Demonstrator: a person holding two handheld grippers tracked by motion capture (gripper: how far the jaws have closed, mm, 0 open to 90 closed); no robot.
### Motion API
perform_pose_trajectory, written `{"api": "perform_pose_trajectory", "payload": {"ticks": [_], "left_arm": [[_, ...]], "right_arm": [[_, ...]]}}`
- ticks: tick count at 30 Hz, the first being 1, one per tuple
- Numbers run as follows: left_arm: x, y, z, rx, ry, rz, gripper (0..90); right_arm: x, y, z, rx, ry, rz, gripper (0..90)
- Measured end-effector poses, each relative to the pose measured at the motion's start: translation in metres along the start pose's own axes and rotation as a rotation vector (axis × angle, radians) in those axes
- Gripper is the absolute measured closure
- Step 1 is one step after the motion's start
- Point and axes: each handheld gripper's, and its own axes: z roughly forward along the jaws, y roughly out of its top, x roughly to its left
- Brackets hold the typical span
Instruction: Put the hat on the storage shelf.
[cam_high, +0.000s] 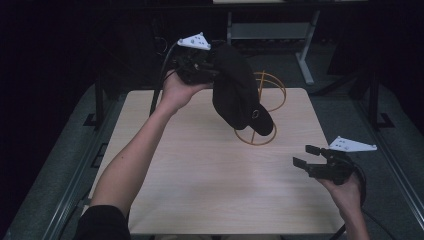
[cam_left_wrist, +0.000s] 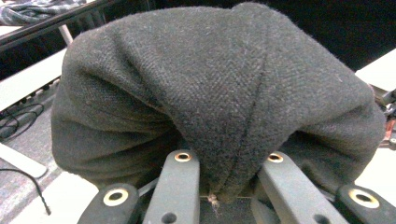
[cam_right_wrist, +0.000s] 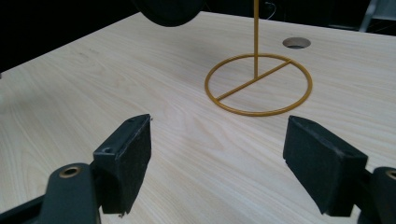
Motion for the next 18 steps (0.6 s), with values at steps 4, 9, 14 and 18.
{"api": "perform_pose_trajectory", "payload": {"ticks": [4,9,14,18], "left_arm": [[0.004,0.013,0.009,0.025,-0.003,0.003,82.8],[0.009,0.027,0.024,0.043,-0.015,-0.013,82.6],[0.017,0.030,0.037,0.005,-0.044,-0.092,82.4],[0.022,0.028,0.046,0.010,-0.037,-0.124,82.3]], "right_arm": [[-0.002,-0.001,-0.003,-0.008,-0.006,0.008,23.2],[-0.006,-0.002,-0.004,-0.011,-0.007,0.017,23.2],[-0.007,-0.003,-0.004,-0.010,-0.007,0.025,23.2],[-0.007,-0.003,-0.005,-0.014,-0.009,0.027,23.2]]}}
